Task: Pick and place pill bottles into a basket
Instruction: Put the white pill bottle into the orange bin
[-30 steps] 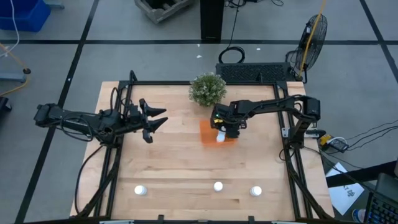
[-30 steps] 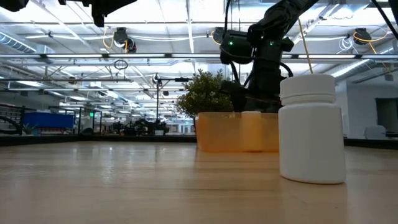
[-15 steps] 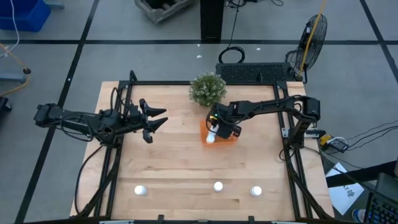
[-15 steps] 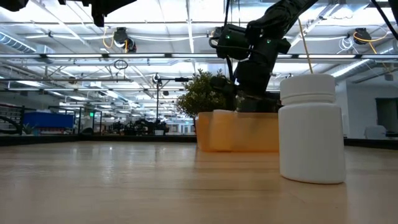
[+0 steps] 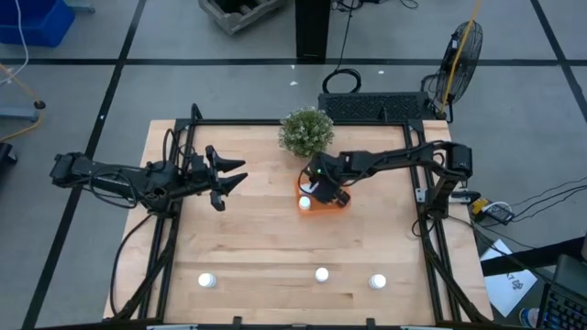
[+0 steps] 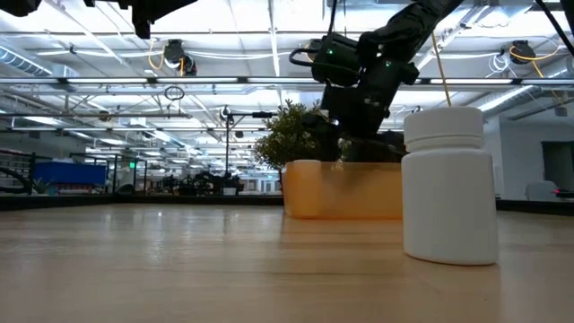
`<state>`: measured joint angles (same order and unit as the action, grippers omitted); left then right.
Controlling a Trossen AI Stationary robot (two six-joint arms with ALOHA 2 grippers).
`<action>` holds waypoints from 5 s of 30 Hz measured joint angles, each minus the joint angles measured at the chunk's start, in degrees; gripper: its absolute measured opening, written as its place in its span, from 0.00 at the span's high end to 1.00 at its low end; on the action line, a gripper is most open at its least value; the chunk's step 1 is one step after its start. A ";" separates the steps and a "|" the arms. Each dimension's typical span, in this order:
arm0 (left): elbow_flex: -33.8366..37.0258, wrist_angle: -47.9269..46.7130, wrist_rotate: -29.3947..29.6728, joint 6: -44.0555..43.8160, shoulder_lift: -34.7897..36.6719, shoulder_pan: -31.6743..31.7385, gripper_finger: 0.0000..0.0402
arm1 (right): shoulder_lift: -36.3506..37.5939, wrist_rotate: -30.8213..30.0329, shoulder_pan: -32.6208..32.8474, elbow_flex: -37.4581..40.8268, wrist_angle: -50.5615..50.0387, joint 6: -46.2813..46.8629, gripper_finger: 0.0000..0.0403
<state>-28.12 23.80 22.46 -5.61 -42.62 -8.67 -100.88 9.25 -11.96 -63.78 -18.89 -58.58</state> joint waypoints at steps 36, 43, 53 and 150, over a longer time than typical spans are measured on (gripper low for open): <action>0.00 0.00 0.00 0.00 0.00 0.02 0.54 | 0.23 -4.71 0.32 6.72 11.53 35.03 0.70; -0.01 0.00 0.00 0.00 -0.01 0.02 0.54 | 1.09 -4.73 0.32 6.68 11.96 35.61 0.81; 0.00 0.01 -0.02 0.00 -0.01 0.00 0.54 | 1.48 -4.68 0.10 6.63 7.15 41.49 0.76; -0.07 20.68 -5.65 -5.96 -28.21 -0.70 0.53 | 6.36 -5.87 11.03 6.87 53.41 55.41 0.63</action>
<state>-28.18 44.49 16.81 -11.57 -70.83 -9.37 -94.52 3.38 -0.93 -56.90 34.53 -3.18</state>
